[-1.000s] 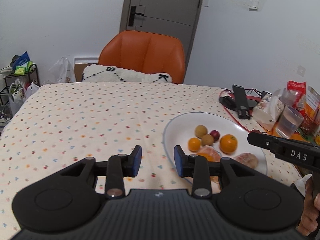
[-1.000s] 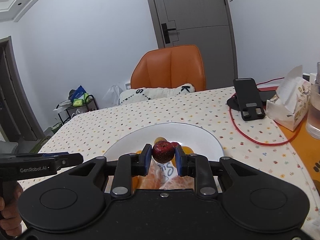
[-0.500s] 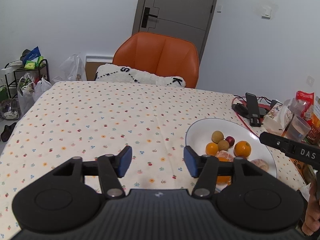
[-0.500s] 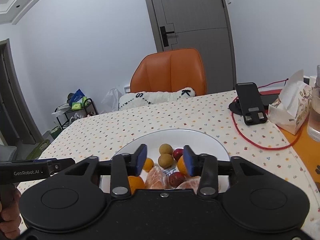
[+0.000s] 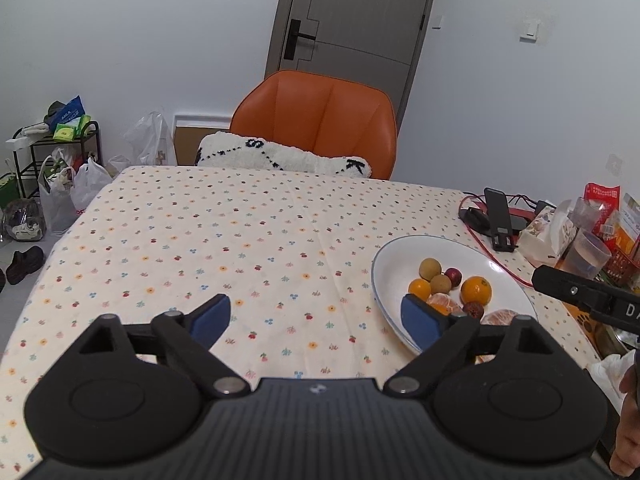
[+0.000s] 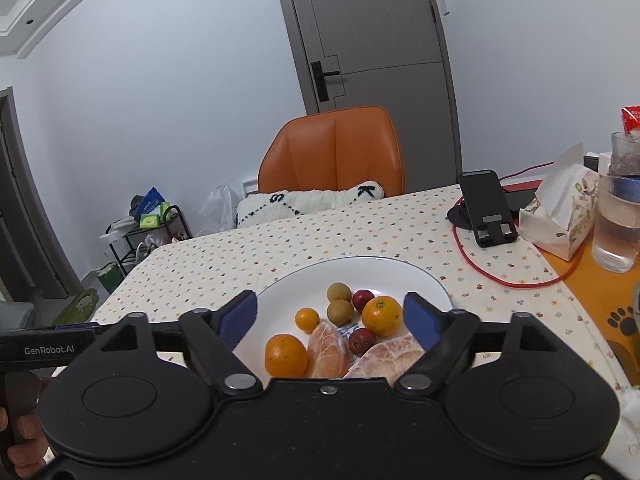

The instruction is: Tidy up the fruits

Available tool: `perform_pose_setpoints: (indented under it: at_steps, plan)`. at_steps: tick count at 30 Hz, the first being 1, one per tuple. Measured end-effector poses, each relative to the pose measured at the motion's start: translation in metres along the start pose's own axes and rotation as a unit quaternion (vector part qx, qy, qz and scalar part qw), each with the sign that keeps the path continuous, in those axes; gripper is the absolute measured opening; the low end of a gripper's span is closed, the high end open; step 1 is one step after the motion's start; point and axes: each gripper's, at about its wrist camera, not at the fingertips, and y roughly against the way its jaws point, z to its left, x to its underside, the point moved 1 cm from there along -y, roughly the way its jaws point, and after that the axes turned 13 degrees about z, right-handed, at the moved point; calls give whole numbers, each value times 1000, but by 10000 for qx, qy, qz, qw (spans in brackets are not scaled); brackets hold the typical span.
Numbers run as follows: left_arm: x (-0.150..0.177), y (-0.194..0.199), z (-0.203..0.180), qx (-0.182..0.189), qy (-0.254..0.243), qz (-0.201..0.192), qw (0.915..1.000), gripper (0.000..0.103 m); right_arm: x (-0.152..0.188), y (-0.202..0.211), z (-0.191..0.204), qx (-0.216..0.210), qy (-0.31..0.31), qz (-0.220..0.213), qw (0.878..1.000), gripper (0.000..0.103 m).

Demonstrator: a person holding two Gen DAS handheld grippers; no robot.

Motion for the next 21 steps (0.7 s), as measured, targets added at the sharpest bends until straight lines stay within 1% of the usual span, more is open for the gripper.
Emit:
perform_pose_setpoints:
  at_steps: [2,6,8,13,16,21]
  plan:
    - [1,5,0,7,-35,15,10000,95,1,6,3,16,-18,-12,10000,88]
    - [5,17,0,61,-109,7,9999,97,5,18,10,59,-29,-51,10000,93]
    - [8,23,-1,29,-151,12,9999,98,8,23,13,53,-37,-49,10000,99]
    - [15,37,2,-36,-193,115,9997,98,17,37,23,106,19,-14,9999,103]
    - [20,45,5,-59,-160,184,9997,98,21,46,25,86,-19,2,10000,103]
    - [27,64,10,-84,-159,116,9998,99,28,60,30,63,2,9,10000,103]
